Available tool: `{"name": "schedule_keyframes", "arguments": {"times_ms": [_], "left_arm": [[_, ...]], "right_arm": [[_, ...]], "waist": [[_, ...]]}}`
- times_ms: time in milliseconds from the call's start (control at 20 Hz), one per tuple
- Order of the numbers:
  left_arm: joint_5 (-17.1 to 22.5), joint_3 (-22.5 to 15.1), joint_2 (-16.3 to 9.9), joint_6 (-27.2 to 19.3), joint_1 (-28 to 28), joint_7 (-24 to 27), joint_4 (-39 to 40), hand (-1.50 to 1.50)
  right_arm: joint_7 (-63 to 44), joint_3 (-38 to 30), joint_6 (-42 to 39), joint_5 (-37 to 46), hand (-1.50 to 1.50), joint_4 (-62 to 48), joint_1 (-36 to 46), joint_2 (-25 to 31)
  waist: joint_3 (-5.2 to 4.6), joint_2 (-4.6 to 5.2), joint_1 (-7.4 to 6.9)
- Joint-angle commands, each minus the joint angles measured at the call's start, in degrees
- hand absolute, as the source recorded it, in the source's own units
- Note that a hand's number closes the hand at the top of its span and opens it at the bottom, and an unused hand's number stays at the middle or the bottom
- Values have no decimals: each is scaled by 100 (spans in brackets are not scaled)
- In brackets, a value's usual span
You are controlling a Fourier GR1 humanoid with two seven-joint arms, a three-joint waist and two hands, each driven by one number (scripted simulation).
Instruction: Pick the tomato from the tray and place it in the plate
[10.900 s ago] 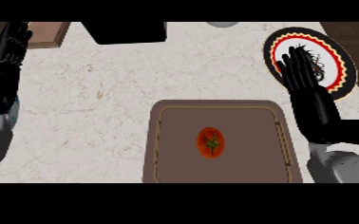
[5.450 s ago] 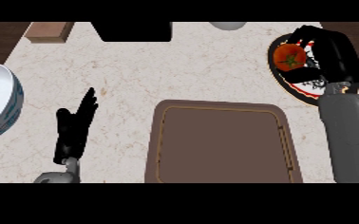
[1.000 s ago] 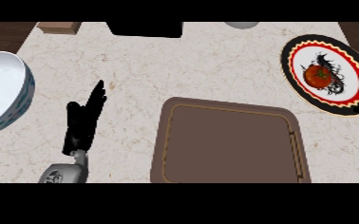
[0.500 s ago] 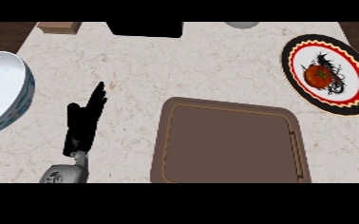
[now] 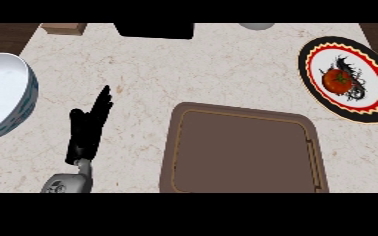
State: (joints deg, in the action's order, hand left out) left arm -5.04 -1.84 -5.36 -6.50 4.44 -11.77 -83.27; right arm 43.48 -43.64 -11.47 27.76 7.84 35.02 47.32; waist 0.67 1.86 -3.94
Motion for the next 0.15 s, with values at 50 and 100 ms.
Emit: {"name": "schedule_keyframes", "arguments": {"times_ms": [50,100], "left_arm": [[5,97,-57,-17,235,-133,82,0],[35,99,-76,30,119,-67,58,0]], "right_arm": [[-157,51,54,68,-150,24,-29,186],[-156,44,113,68,-150,20,-72,192]], "waist": [[0,16,21],[1,13,-5]]}}
